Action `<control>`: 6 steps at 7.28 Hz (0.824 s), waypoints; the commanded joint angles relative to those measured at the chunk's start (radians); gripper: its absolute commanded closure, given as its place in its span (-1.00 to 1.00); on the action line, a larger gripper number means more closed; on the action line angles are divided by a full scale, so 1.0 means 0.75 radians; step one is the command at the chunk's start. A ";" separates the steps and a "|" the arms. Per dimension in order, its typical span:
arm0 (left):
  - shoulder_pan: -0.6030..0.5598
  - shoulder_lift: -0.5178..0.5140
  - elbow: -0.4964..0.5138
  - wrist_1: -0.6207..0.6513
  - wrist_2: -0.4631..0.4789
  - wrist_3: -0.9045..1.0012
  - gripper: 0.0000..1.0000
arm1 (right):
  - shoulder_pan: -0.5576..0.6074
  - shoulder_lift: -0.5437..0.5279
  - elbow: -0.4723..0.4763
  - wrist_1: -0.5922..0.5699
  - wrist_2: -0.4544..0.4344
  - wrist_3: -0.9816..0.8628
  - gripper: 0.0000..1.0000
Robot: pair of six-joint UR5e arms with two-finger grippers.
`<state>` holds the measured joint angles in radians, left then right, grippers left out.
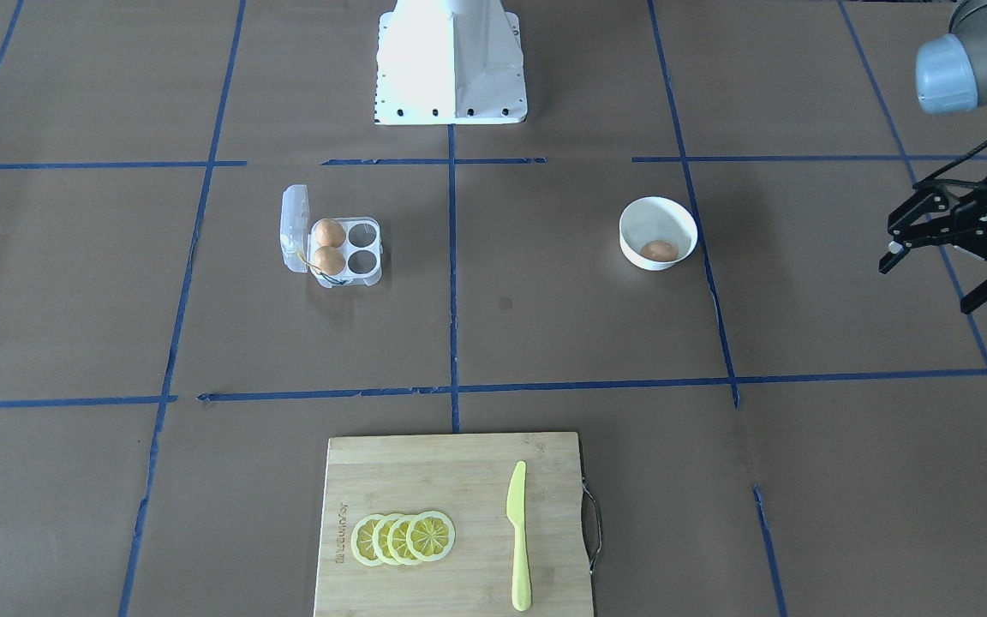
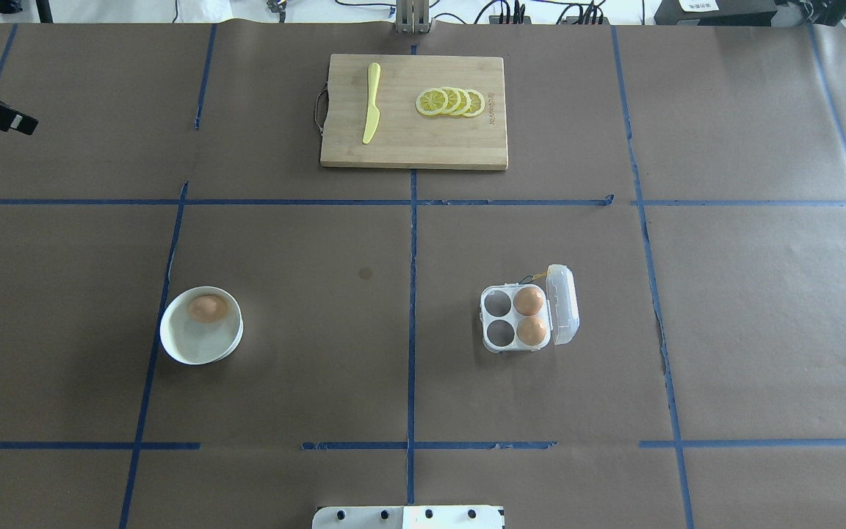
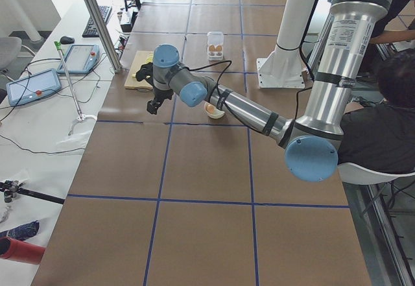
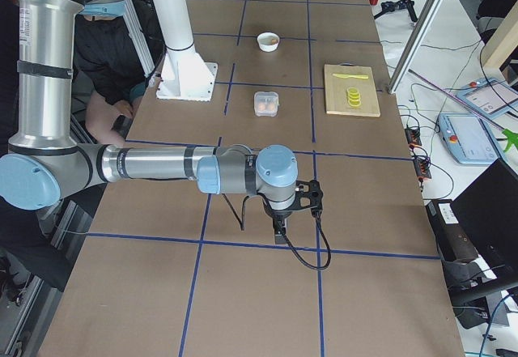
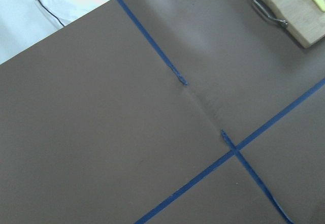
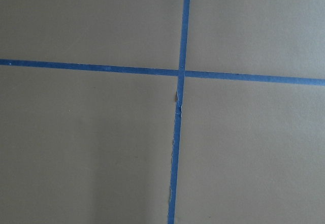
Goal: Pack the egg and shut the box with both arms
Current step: 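Move the left gripper over the white bowl holding the brown egg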
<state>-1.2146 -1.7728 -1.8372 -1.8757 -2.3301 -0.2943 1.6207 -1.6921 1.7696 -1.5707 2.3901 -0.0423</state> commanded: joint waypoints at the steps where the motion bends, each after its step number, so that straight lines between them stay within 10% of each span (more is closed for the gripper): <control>1: 0.219 0.097 -0.206 -0.037 0.085 -0.573 -1.00 | -0.001 0.004 -0.050 0.012 0.022 0.009 -1.00; 6: 0.760 0.112 -0.232 -0.078 0.533 -1.380 -0.99 | -0.003 0.010 -0.052 0.073 0.034 0.015 -1.00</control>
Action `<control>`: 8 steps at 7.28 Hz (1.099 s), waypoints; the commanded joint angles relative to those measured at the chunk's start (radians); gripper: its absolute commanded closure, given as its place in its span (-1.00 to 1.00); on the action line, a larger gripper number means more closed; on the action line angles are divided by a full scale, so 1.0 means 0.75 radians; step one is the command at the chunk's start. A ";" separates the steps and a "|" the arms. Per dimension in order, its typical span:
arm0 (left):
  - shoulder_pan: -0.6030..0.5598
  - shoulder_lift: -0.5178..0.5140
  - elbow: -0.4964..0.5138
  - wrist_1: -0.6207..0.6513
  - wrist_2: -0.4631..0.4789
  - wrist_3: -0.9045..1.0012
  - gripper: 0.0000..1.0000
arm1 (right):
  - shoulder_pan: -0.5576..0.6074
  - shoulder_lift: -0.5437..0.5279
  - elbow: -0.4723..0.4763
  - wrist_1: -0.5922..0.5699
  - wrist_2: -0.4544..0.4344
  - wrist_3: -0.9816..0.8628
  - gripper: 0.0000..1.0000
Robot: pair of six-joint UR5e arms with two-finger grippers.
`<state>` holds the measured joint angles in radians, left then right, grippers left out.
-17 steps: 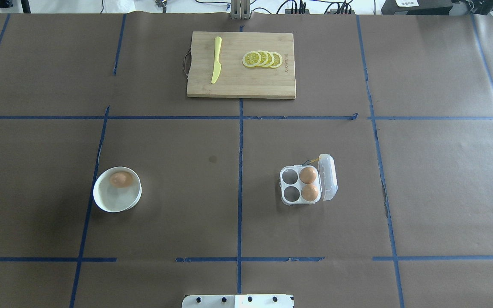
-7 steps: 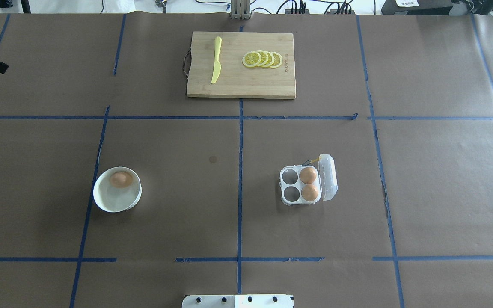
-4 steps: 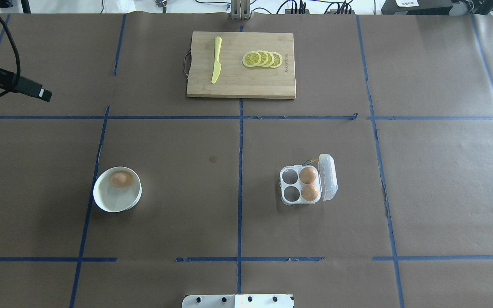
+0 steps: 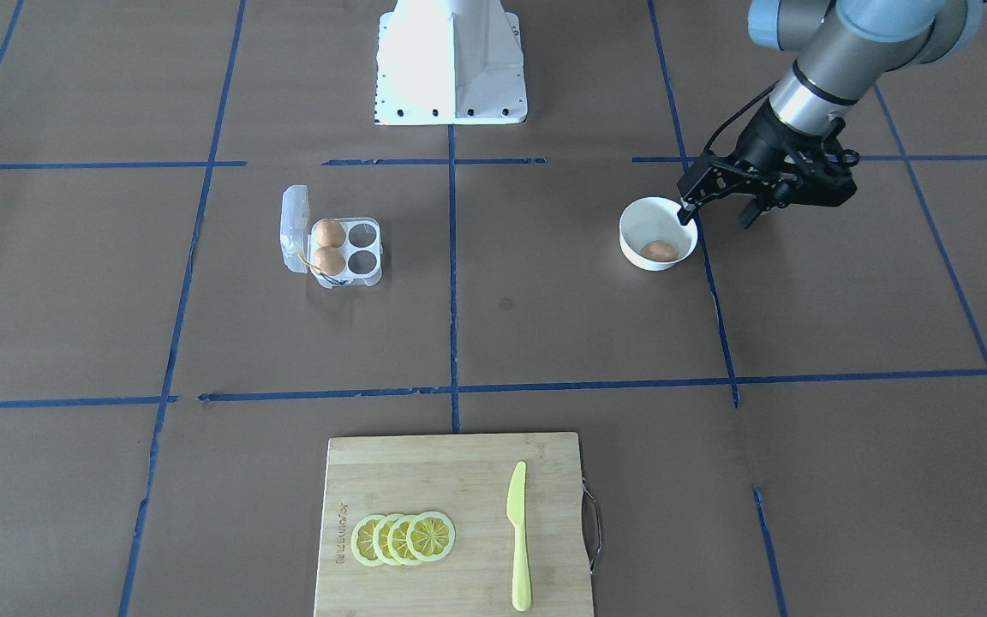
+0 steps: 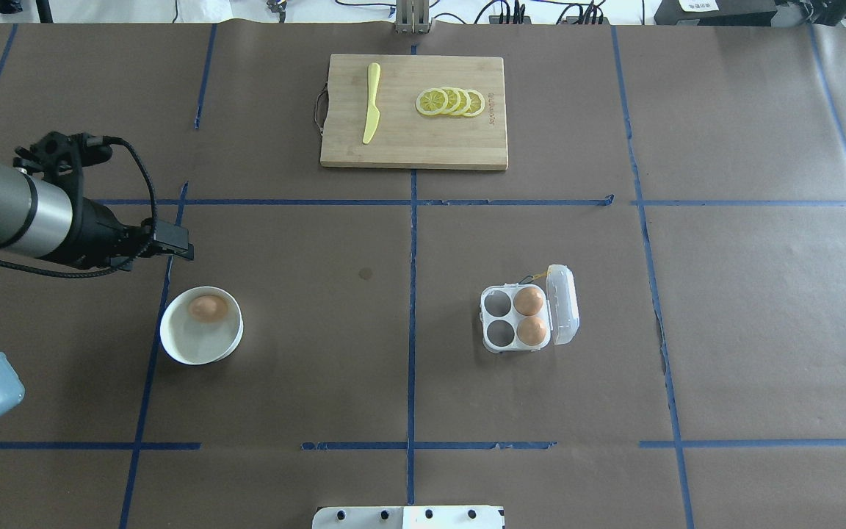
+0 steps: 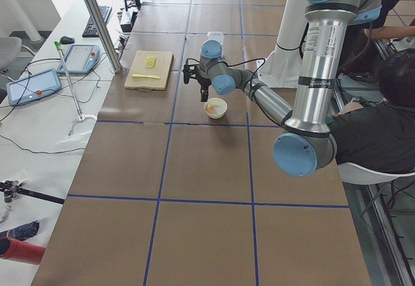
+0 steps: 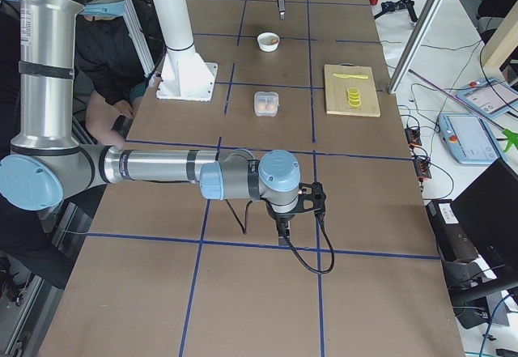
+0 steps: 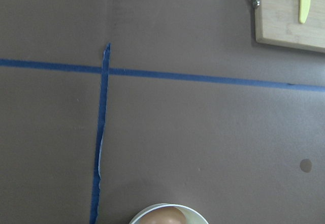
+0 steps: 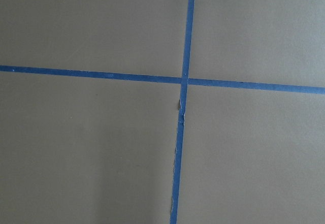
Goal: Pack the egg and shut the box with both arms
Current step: 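Move the left gripper over the white bowl holding the brown egg, then lower the left gripper into the bowl and close it on the egg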
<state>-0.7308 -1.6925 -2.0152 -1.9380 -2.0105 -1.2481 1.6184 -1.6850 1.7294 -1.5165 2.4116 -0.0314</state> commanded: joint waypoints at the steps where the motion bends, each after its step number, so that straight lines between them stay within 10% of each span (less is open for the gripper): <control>1: 0.182 0.003 0.020 0.009 0.168 -0.164 -0.92 | 0.000 0.001 0.001 0.001 0.006 0.001 -1.00; 8: 0.218 -0.044 0.155 0.007 0.189 -0.158 -0.82 | 0.000 0.001 0.001 -0.001 0.012 0.003 -1.00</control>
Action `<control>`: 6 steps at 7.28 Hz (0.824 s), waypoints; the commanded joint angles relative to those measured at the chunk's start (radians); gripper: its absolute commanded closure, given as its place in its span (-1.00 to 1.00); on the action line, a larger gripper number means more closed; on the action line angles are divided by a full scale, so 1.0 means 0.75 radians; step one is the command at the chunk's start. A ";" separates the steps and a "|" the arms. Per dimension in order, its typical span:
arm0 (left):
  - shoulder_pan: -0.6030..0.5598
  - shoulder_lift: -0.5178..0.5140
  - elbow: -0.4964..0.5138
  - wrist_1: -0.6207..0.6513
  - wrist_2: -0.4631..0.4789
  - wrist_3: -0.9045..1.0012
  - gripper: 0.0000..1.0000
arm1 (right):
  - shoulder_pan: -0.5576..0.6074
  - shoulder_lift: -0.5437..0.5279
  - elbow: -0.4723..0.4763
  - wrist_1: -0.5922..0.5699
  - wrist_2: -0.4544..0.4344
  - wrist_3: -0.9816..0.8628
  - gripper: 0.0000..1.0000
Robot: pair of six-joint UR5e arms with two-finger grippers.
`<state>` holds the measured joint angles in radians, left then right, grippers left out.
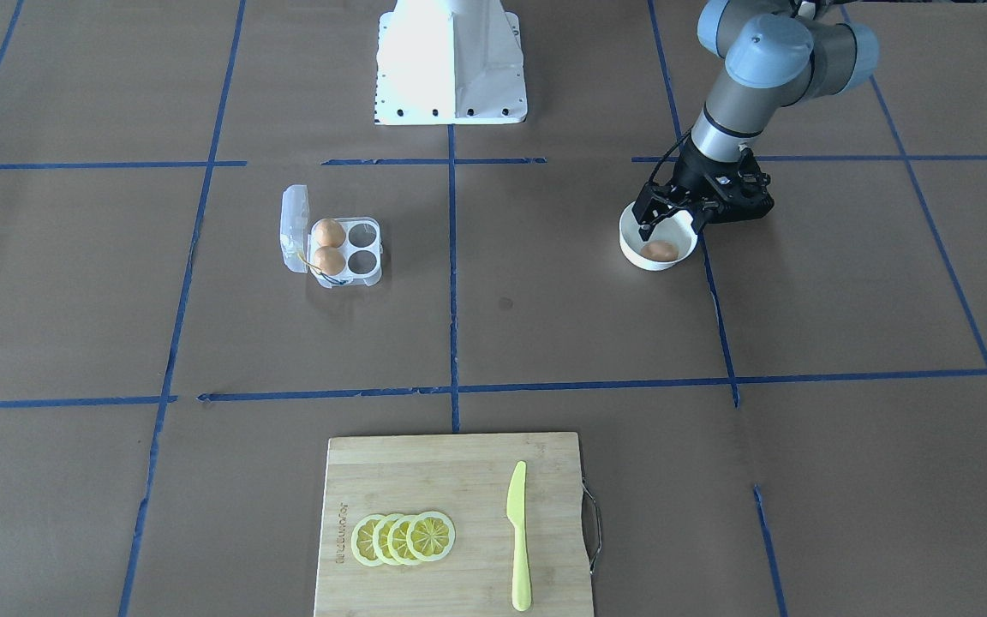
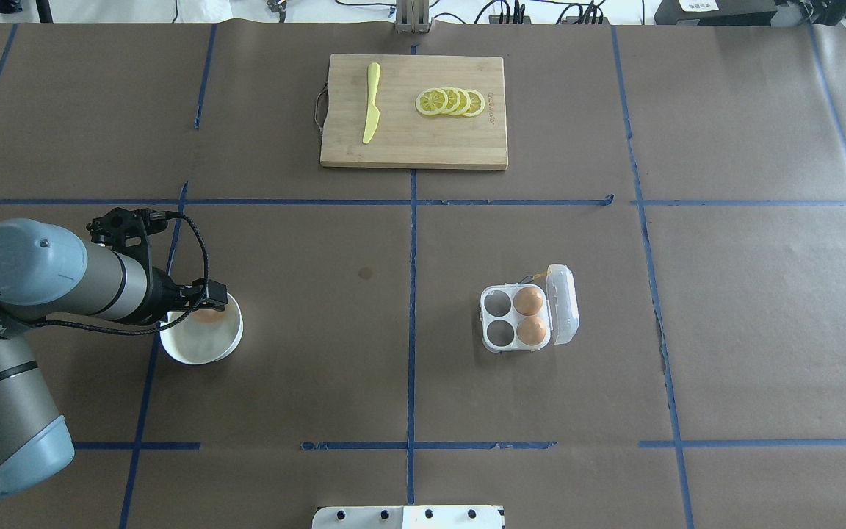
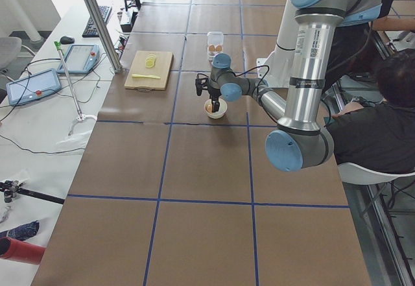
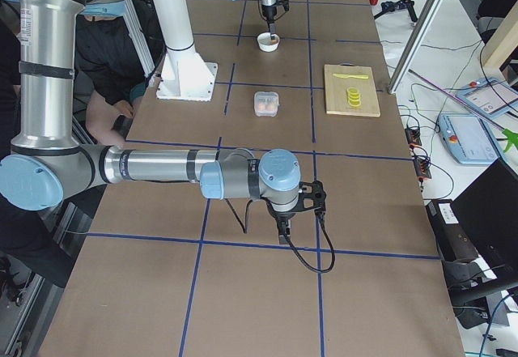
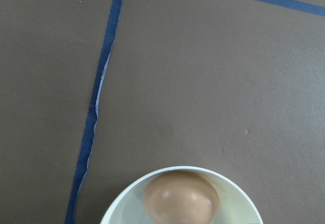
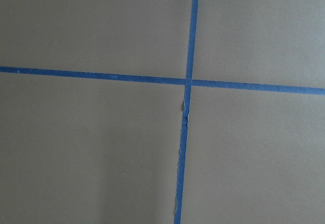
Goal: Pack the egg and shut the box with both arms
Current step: 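Lower the left gripper into the bowl and close it on the egg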
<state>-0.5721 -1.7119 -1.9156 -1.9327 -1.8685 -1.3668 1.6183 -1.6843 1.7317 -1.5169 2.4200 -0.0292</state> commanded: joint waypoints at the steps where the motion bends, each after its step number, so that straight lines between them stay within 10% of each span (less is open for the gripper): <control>1: 0.012 -0.020 0.028 0.000 0.000 0.000 -0.82 | 0.000 0.000 -0.002 -0.002 0.001 0.000 -1.00; 6: 0.022 -0.055 0.085 -0.006 0.019 0.002 -0.81 | 0.000 0.000 -0.002 -0.004 -0.001 0.000 -1.00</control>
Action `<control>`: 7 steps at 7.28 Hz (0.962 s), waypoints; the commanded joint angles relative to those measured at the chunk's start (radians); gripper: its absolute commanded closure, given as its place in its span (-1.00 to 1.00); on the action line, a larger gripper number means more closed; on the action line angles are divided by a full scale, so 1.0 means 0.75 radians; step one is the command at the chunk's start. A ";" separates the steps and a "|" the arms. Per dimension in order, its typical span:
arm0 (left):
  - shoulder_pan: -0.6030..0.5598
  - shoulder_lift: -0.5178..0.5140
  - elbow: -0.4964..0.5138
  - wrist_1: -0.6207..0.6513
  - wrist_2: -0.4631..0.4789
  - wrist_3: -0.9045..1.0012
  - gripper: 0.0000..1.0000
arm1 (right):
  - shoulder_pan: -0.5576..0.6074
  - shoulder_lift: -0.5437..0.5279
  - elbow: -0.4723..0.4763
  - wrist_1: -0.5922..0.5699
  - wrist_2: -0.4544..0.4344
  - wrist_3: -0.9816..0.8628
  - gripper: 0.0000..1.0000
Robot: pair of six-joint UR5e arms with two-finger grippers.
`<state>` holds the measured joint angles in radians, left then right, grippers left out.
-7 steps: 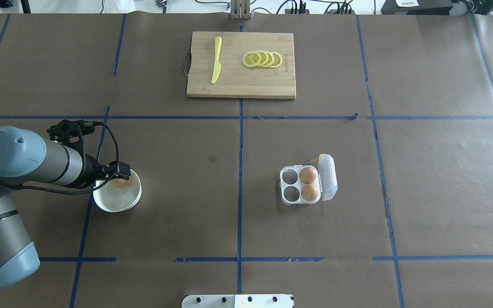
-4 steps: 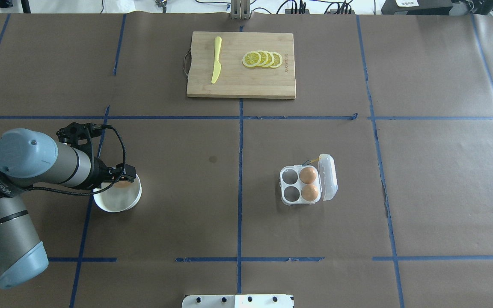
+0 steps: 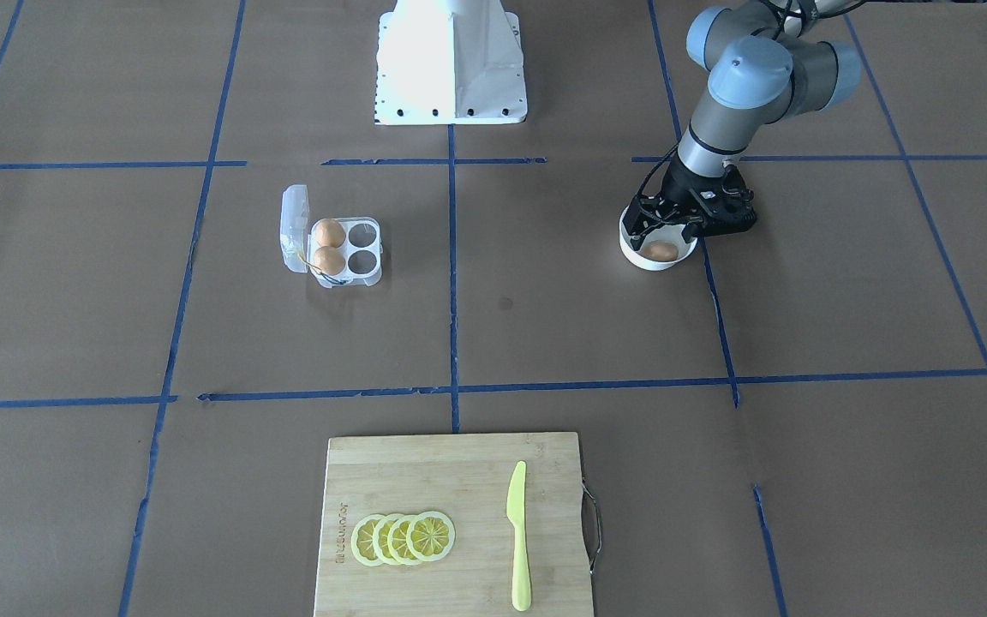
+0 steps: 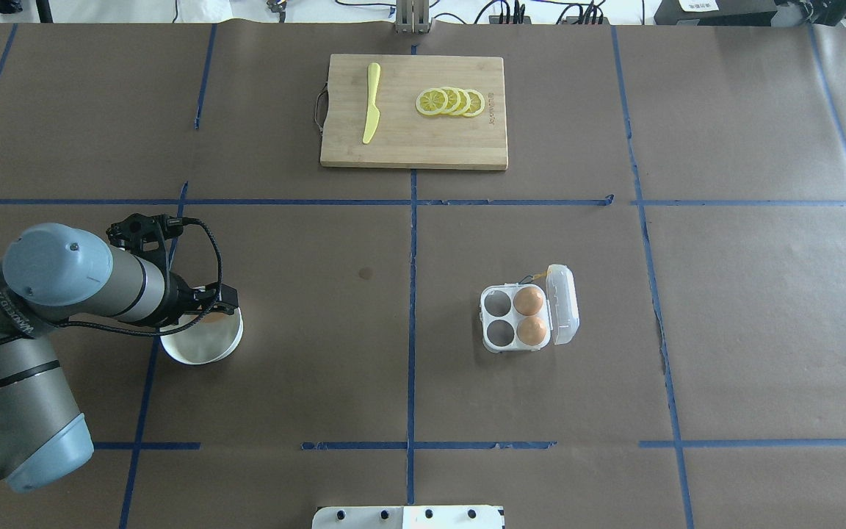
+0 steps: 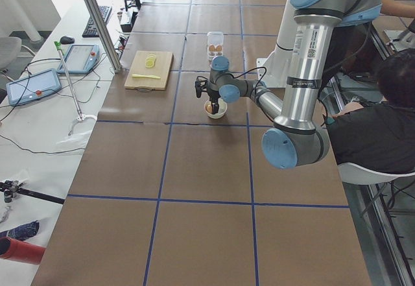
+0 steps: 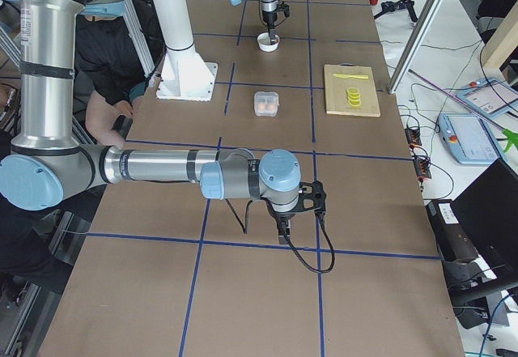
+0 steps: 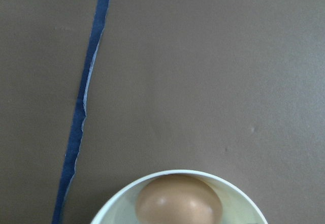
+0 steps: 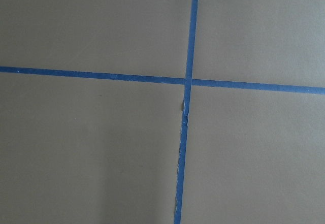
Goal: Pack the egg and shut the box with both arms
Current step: 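Lower the left gripper into the bowl and close it on the egg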
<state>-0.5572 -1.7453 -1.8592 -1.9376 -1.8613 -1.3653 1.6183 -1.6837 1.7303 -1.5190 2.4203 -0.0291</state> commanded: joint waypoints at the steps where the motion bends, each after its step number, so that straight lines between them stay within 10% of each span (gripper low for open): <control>1: 0.005 -0.013 0.014 0.000 0.009 0.000 -0.81 | 0.000 -0.001 0.000 -0.002 -0.002 0.000 -1.00; 7: 0.003 -0.017 0.041 0.000 0.013 0.002 -0.52 | 0.000 0.001 0.002 -0.004 0.033 0.000 -1.00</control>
<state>-0.5539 -1.7582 -1.8288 -1.9374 -1.8516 -1.3637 1.6184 -1.6829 1.7313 -1.5212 2.4411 -0.0292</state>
